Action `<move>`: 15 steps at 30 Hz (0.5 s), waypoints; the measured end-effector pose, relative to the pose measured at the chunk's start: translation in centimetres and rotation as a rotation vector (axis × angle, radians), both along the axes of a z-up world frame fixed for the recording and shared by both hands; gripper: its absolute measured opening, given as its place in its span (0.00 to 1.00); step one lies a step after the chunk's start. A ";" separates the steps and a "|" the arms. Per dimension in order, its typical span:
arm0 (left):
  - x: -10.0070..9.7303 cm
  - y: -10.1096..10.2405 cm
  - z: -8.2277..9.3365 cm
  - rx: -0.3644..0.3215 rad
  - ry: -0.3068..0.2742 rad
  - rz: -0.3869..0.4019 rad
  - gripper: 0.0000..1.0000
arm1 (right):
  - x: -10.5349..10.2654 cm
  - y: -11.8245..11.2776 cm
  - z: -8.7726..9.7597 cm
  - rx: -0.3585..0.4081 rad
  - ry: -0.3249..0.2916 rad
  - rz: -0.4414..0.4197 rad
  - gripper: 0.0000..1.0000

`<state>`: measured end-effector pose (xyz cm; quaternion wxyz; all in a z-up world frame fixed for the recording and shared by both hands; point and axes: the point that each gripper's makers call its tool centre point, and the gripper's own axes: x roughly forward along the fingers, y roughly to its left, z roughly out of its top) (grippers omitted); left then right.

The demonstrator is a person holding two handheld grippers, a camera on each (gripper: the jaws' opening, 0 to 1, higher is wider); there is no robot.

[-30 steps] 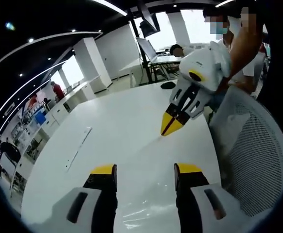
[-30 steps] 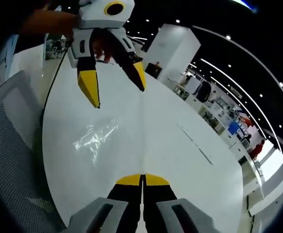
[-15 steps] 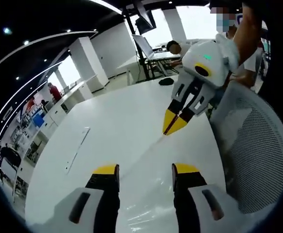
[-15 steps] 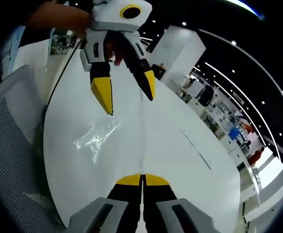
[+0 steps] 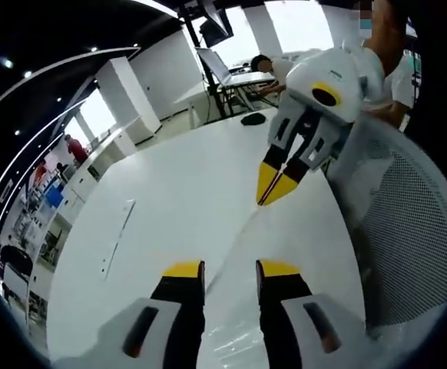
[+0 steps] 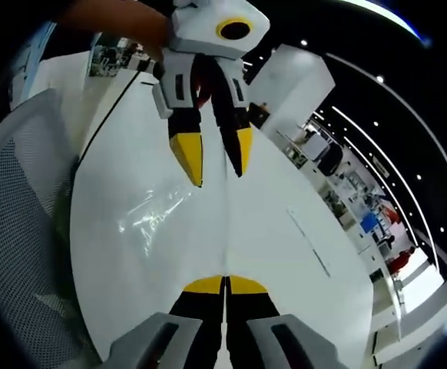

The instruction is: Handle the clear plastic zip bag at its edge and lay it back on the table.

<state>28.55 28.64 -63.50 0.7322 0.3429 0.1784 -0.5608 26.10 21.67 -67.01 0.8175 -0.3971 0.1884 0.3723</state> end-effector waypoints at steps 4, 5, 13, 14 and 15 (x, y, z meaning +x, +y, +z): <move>0.1 0.2 -0.6 0.039 -0.003 -0.017 0.15 | -0.1 0.1 0.1 -0.013 -0.010 0.012 0.00; 0.1 0.2 -0.6 0.041 -0.002 -0.019 0.14 | -0.1 0.2 0.1 -0.016 -0.011 0.015 0.00; 0.5 0.8 -1.0 0.067 -0.018 -0.029 0.08 | -0.2 0.3 0.2 -0.018 -0.015 0.019 0.00; 0.4 0.8 -1.0 0.070 -0.022 -0.030 0.06 | -0.3 0.3 0.2 -0.017 -0.016 0.020 0.00; 0.4 0.8 -1.0 0.070 -0.025 -0.033 0.05 | -0.3 0.3 0.2 -0.014 -0.015 0.018 0.00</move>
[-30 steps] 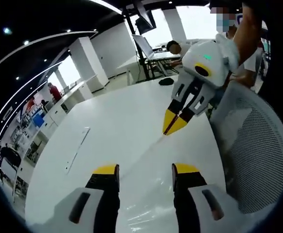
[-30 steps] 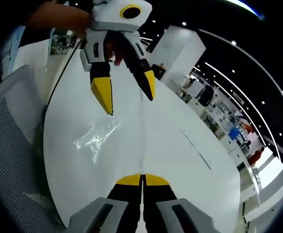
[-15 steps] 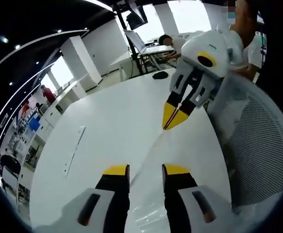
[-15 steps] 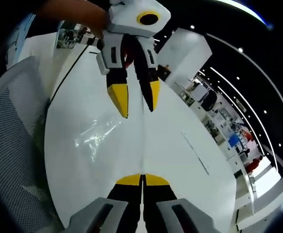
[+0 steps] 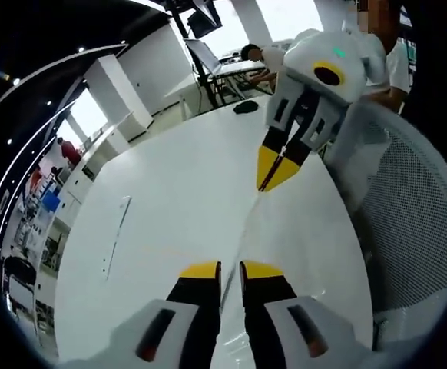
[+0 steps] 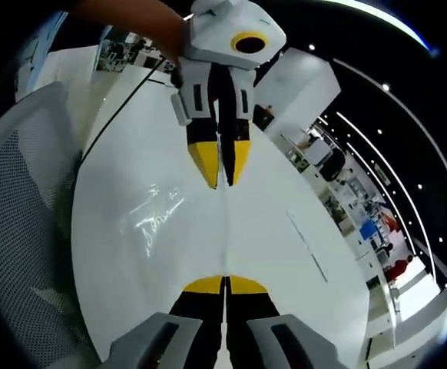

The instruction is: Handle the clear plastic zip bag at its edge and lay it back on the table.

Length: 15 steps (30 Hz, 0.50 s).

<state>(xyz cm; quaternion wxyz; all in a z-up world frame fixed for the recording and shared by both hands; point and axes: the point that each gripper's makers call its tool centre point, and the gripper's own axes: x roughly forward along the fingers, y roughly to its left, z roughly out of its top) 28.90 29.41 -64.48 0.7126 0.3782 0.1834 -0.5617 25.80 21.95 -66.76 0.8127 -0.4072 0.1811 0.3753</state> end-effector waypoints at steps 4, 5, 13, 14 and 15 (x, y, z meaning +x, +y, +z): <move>-0.4 0.0 -0.1 0.010 -0.004 -0.018 0.01 | -0.2 0.0 0.2 0.019 0.011 -0.006 0.00; -0.6 0.0 0.0 0.011 -0.012 -0.029 0.00 | -0.2 0.0 0.2 0.030 0.017 -0.010 0.00; -1.1 0.3 -0.4 0.029 -0.016 -0.074 0.00 | -0.5 0.2 0.2 0.071 0.040 -0.023 0.00; -1.2 0.3 -0.3 0.029 -0.024 -0.084 0.00 | -0.5 0.2 0.2 0.076 0.041 -0.024 0.00; -1.2 0.3 -0.3 0.029 -0.027 -0.087 0.00 | -0.5 0.2 0.2 0.077 0.039 -0.024 0.00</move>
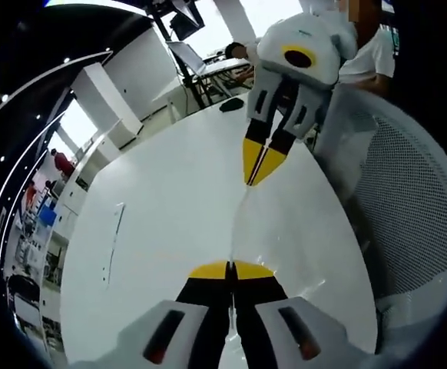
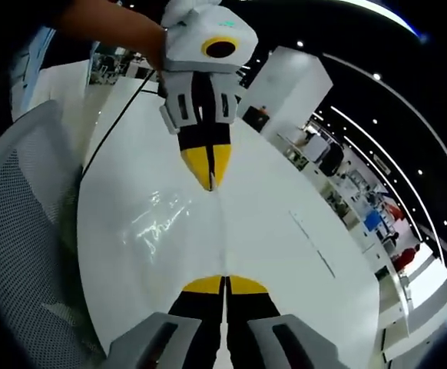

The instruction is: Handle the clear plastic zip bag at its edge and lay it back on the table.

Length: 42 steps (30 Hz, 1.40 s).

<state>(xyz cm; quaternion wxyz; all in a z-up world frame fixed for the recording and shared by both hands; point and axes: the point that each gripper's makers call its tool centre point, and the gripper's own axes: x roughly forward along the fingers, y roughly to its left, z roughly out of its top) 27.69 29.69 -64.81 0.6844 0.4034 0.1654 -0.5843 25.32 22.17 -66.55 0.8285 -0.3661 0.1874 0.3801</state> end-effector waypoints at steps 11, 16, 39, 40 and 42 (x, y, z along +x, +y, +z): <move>-0.9 0.3 0.7 -0.015 -0.031 -0.016 0.00 | 0.4 -0.1 0.7 -0.012 -0.013 0.026 0.02; -1.0 0.5 0.9 -0.025 -0.039 -0.014 0.00 | 0.7 -0.1 0.5 -0.027 -0.001 0.038 0.03; -1.3 1.4 0.9 -0.030 -0.027 0.026 0.00 | -0.5 0.9 -0.1 -0.024 0.043 0.093 0.00; -1.3 1.4 1.0 -0.031 -0.027 0.029 0.00 | -0.5 0.9 -0.1 -0.026 0.043 0.094 0.00; -1.2 1.3 1.1 -0.036 -0.031 0.033 0.02 | -0.6 0.9 -0.1 -0.028 0.042 0.096 0.00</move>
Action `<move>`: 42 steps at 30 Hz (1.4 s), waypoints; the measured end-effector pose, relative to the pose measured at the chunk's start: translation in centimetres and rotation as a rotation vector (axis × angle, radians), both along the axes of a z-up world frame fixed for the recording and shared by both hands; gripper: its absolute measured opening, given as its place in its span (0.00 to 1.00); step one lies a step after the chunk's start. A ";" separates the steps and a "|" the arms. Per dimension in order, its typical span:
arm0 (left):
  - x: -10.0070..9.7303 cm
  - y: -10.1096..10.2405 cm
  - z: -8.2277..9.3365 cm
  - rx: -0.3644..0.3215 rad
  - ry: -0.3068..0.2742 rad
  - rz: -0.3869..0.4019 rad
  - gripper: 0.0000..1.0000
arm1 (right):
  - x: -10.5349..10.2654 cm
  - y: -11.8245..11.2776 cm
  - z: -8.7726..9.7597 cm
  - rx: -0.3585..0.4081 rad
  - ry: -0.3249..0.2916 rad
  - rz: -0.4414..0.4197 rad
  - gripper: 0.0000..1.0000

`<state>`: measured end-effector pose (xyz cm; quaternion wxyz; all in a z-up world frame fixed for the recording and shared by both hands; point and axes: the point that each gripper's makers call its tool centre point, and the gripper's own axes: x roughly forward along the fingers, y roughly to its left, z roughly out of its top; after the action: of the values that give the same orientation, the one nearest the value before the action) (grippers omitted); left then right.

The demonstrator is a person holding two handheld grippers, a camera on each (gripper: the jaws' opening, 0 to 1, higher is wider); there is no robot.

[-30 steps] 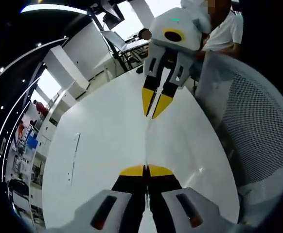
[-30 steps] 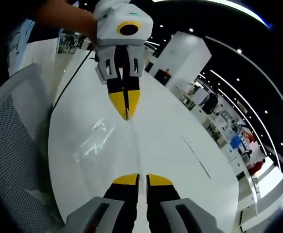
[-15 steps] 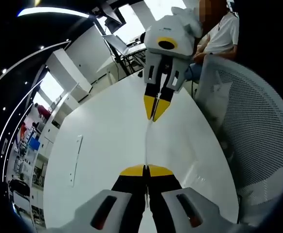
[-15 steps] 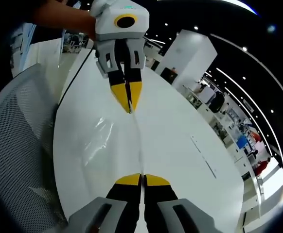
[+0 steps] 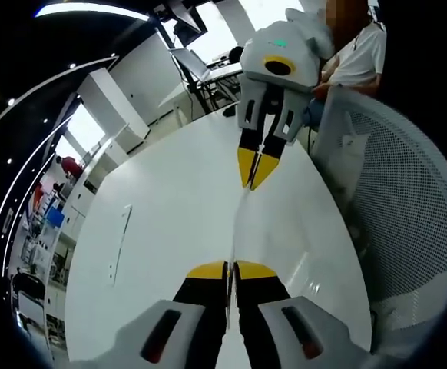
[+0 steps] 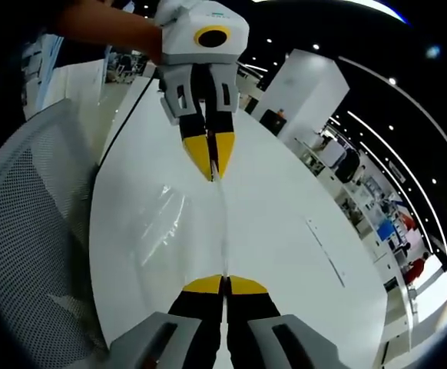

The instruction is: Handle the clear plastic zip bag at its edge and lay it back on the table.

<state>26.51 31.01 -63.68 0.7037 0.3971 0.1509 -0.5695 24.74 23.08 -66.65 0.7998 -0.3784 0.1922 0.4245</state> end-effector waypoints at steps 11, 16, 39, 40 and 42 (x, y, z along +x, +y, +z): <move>-0.5 -1.7 0.6 0.005 -0.007 -0.039 0.08 | -0.2 0.5 0.1 -0.006 0.000 0.016 0.00; -1.0 -2.8 0.9 0.011 -0.012 -0.072 0.08 | -0.3 0.9 0.2 -0.008 0.005 0.021 0.00; -2.5 -5.4 0.0 0.055 -0.026 -0.170 0.07 | -0.8 2.2 0.7 -0.001 0.025 0.033 0.00; -2.5 -5.4 -0.1 0.058 -0.026 -0.172 0.07 | -0.9 2.2 0.7 0.000 0.027 0.034 0.00; -2.5 -5.5 -0.3 0.060 -0.023 -0.173 0.07 | -0.9 2.3 0.7 0.000 0.028 0.035 0.00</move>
<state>24.01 25.53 -63.97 0.6412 0.4361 0.1251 -0.6189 23.88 25.38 -65.93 0.7895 -0.3755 0.1970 0.4436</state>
